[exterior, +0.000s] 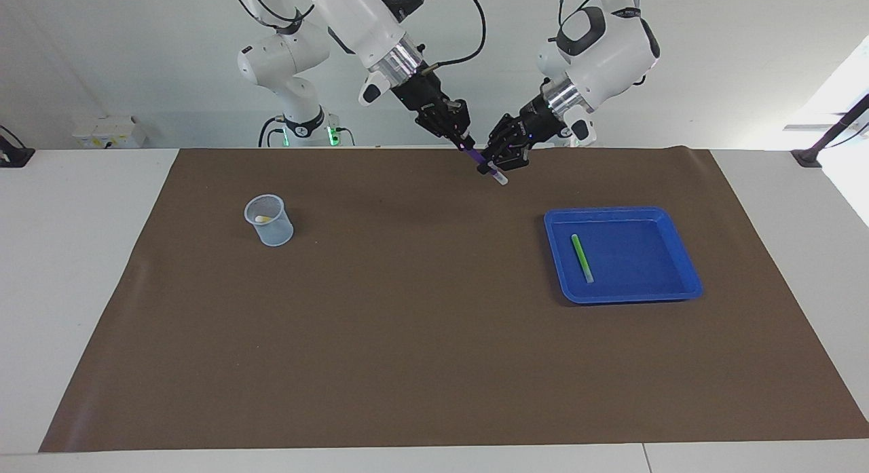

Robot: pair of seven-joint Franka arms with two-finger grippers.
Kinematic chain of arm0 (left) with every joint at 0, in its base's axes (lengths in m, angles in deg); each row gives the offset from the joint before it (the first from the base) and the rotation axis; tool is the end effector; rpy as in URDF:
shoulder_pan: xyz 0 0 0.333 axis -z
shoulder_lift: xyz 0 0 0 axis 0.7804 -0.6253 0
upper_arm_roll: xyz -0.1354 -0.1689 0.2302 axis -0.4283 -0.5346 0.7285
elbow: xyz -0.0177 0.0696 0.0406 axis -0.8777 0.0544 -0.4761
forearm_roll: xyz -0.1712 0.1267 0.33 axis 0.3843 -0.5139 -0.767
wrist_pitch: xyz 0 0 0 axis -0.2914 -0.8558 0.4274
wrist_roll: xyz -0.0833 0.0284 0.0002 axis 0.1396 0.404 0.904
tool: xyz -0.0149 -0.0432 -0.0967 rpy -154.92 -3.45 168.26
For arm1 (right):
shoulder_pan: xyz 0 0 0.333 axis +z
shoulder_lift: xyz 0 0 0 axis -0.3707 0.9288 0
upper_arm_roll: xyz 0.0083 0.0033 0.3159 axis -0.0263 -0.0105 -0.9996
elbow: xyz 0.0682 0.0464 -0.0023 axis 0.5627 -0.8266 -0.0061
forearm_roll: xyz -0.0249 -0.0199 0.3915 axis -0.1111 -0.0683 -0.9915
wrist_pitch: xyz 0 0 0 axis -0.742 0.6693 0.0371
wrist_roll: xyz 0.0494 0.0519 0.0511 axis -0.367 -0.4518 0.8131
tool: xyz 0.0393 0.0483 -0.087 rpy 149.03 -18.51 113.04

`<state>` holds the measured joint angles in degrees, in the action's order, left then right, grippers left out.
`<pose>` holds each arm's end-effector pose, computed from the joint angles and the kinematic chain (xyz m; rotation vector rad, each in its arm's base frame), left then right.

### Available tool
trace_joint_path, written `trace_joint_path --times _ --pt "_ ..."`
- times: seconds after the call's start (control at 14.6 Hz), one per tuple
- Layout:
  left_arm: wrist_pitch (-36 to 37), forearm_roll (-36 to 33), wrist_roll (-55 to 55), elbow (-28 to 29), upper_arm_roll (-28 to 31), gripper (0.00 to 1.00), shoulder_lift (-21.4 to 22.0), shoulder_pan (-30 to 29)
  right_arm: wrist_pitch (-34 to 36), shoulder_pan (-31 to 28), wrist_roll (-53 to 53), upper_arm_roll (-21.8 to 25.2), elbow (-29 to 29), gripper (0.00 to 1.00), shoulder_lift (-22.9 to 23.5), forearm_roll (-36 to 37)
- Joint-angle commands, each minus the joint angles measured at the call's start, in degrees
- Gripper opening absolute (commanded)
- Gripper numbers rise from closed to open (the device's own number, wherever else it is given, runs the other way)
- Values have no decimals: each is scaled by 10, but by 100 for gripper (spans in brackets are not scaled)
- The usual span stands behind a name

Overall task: Right arm passes pens to left for tray arrangement
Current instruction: 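Bring the purple pen to the left gripper and grasp it there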

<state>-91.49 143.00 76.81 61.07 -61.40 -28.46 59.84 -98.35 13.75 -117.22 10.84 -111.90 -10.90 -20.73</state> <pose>0.4382 -0.2605 0.5321 1.8192 1.6436 -0.6266 0.4403 0.3338 0.5713 -2.2560 0.8288 -0.0178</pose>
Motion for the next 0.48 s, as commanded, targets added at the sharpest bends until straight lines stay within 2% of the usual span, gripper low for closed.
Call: trace_joint_path --times 0.0,0.27,0.34,0.41 --pt "-15 14 -4 17 6 0 17 3 -5 1 17 1 -15 4 -14 -11" --pt "-14 14 -10 13 7 0 16 -6 -5 1 17 1 -15 4 -14 -11" --pt "-12 14 -11 13 7 0 16 -12 -4 1 18 2 -15 13 -14 -11" --pt "-12 13 -10 10 8 0 14 -19 -3 1 21 2 -15 56 -14 -11"
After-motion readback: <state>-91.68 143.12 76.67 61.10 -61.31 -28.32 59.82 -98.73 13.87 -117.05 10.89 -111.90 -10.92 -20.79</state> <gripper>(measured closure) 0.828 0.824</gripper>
